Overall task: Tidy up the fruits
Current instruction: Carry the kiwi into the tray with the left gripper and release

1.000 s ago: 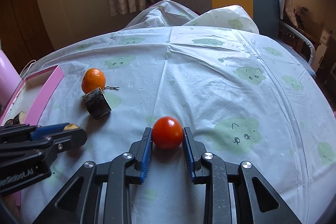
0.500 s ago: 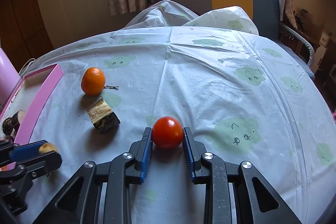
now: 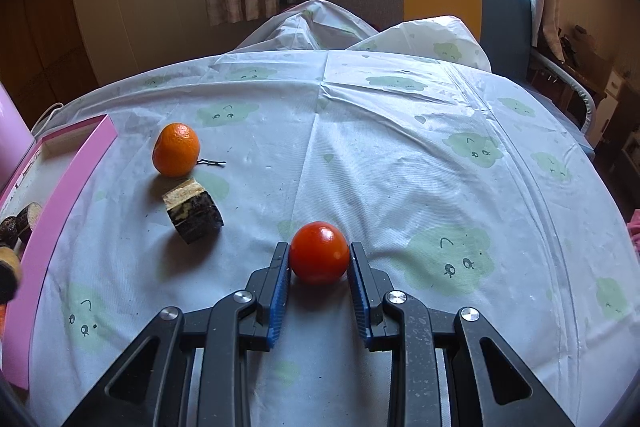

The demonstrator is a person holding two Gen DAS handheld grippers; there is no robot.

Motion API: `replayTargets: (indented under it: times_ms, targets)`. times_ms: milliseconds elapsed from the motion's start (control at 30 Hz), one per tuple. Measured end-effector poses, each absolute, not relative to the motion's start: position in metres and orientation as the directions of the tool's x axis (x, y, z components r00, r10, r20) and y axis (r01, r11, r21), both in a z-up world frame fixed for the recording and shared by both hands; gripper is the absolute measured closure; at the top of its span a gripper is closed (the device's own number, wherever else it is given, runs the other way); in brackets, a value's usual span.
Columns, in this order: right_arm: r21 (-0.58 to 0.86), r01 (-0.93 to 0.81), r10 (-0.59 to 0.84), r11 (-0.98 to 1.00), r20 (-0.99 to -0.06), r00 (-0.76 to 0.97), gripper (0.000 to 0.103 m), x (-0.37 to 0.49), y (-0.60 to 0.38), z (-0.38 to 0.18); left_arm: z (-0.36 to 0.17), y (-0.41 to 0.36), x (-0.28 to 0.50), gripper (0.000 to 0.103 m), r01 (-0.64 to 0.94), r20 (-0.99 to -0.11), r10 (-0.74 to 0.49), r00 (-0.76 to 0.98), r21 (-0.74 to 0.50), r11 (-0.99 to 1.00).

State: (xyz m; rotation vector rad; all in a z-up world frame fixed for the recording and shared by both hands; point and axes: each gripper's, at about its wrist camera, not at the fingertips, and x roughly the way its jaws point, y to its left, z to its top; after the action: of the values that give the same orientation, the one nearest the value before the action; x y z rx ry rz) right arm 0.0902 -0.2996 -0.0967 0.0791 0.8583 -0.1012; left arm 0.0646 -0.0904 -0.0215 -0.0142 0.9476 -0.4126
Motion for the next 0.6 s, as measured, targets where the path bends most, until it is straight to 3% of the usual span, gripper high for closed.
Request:
replayTargets:
  times_ms: [367, 600]
  targets:
    - [-0.004, 0.121, -0.082, 0.993, -0.759, 0.646, 0.074, 0.091, -0.295, -0.096, -0.011, 0.018, 0.063, 0.076, 0.132, -0.767, -0.297, 0.569, -0.271, 0.953]
    - [-0.006, 0.122, -0.084, 0.993, -0.759, 0.646, 0.074, 0.090, -0.295, -0.096, -0.031, 0.075, 0.062, 0.076, 0.002, -0.793, -0.248, 0.557, -0.297, 0.955]
